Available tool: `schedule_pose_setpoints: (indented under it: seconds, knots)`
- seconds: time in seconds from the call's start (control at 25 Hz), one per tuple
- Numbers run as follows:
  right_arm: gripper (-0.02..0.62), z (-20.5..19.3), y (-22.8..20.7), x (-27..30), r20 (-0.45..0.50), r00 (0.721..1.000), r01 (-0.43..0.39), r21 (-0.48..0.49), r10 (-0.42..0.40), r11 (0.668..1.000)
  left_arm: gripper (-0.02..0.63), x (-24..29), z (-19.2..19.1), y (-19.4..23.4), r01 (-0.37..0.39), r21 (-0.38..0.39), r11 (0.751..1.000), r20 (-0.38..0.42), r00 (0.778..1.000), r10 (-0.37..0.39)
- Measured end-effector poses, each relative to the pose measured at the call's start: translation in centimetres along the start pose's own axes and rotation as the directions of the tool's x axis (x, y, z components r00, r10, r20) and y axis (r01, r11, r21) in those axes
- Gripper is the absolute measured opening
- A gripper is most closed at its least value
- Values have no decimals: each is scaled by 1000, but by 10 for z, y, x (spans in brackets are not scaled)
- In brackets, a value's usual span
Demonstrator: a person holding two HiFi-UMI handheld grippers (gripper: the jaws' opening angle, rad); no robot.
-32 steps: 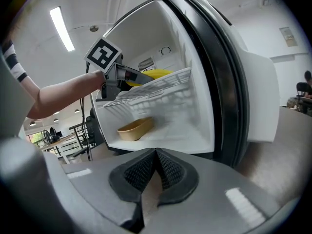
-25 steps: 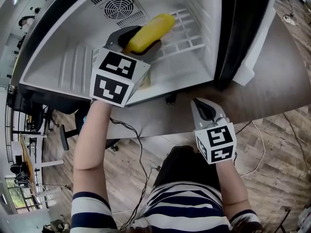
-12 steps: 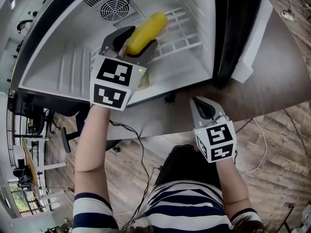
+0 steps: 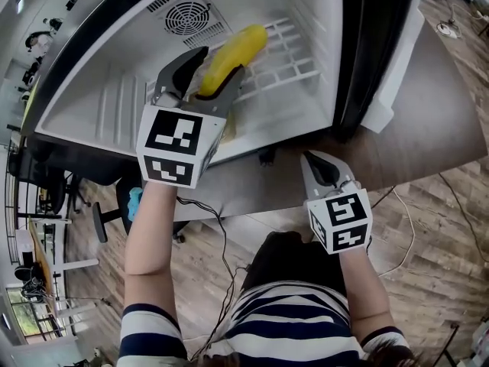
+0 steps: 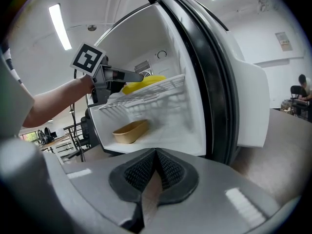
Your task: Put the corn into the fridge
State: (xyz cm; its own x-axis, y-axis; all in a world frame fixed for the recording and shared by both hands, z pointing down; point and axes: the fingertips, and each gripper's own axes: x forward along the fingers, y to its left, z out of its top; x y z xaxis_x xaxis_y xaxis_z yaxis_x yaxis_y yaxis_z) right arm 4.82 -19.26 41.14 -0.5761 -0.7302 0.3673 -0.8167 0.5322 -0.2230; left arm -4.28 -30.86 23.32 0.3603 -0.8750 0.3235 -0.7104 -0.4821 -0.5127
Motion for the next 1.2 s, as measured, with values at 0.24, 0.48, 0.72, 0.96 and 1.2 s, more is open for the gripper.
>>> schedule_pose_setpoints:
  seconds: [0.24,0.48,0.72,0.96,1.2]
  knots:
    - [-8,8,6,0,0,1000,0,-12,0,1000,0,-24,5,9,-76,-65,995,66,995,81]
    - [-8,23,10,-4,18,1000,8,-29,-8,1000,0,-50,4,13,-128,-158,979,117,982,147]
    - [-8,38,8,-11,36,999,23,-48,-22,999,0,-77,-5,11,-148,-262,954,138,972,189]
    - [-8,50,7,-23,61,997,44,-63,-41,997,0,-100,-21,10,-150,-347,926,122,972,203]
    - [-8,55,4,-30,75,996,62,-68,-57,996,0,-122,-41,-2,-155,-456,877,118,966,231]
